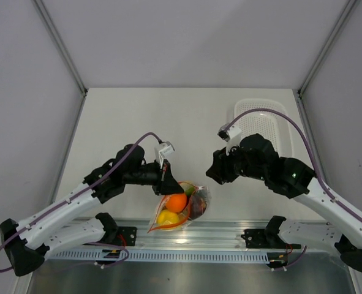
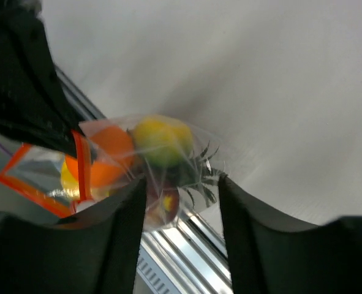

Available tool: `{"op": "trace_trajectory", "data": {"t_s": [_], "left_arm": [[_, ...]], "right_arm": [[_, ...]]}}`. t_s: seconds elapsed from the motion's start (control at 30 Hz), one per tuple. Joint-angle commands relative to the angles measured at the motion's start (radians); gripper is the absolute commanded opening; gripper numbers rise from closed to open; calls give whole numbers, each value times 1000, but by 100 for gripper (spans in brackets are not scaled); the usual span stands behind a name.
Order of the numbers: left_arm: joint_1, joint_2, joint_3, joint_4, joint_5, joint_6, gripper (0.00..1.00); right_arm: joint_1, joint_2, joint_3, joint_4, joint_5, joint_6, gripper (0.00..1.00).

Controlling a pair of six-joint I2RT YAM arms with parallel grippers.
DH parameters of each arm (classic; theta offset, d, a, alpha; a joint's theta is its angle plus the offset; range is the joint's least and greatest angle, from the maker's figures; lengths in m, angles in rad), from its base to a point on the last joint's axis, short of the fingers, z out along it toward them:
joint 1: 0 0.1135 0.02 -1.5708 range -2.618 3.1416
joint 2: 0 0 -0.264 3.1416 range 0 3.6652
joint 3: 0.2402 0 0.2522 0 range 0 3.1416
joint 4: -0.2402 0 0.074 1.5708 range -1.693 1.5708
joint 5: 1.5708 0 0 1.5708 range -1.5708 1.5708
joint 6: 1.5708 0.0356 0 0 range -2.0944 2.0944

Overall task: Place the food in the zip-top bag and seal the zipper
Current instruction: Adjust the zipper food storage bag at the center of the board.

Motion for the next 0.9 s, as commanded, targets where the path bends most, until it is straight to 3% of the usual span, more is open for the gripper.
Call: {"op": "trace_trajectory", "data": {"t_s": [0.0, 0.17, 0.4, 0.87], "left_arm": [[67, 4, 15, 2, 221, 28, 1], [135, 27, 15, -18, 299, 29, 1], [162, 58, 0, 8, 366, 21, 1], [162, 59, -29, 44, 401, 9, 1]], "right_arm": [[4, -87, -37, 40, -203, -108, 45], [19, -153, -103, 73, -353, -154, 44], [113, -146, -117, 66, -276, -217, 57], [188, -37, -82, 132, -258, -325, 53]]}}
